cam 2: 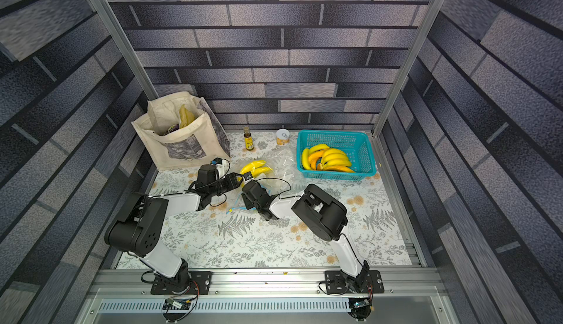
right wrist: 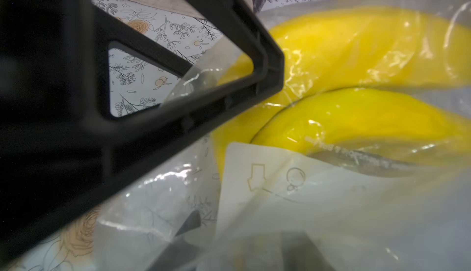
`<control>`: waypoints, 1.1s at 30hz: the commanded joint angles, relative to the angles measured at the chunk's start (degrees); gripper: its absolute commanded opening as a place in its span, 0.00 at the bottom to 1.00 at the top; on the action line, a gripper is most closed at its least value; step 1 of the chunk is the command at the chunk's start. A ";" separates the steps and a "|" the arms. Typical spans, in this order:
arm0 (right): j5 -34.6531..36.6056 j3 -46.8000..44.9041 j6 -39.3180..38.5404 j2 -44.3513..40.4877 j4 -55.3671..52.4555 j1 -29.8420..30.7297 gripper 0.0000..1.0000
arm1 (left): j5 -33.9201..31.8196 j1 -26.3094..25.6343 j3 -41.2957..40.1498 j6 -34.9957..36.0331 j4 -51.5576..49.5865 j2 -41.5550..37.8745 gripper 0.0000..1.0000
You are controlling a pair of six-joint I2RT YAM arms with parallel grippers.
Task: Open the zip-top bag and take out the banana
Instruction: Pick up the banana from the zipper food storage bag.
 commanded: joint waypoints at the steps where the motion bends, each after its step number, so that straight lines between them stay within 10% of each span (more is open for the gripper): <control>1: 1.39 0.92 0.93 0.71 -3.75 -0.50 0.48 | 1.10 -0.90 -0.73 0.15 0.86 0.79 0.60; 10: -5.92 -5.00 2.47 -2.54 2.01 -2.42 0.43 | -0.21 -1.61 -2.00 1.77 -1.55 -0.77 0.57; 18: -7.95 -2.17 -1.26 -0.75 0.93 -4.14 0.59 | -1.83 -2.79 -1.48 3.53 -5.66 -3.14 0.57; 33: -23.78 1.76 -3.48 1.17 -4.44 -7.95 0.17 | -4.86 -3.50 -2.05 2.78 -5.65 -2.34 0.56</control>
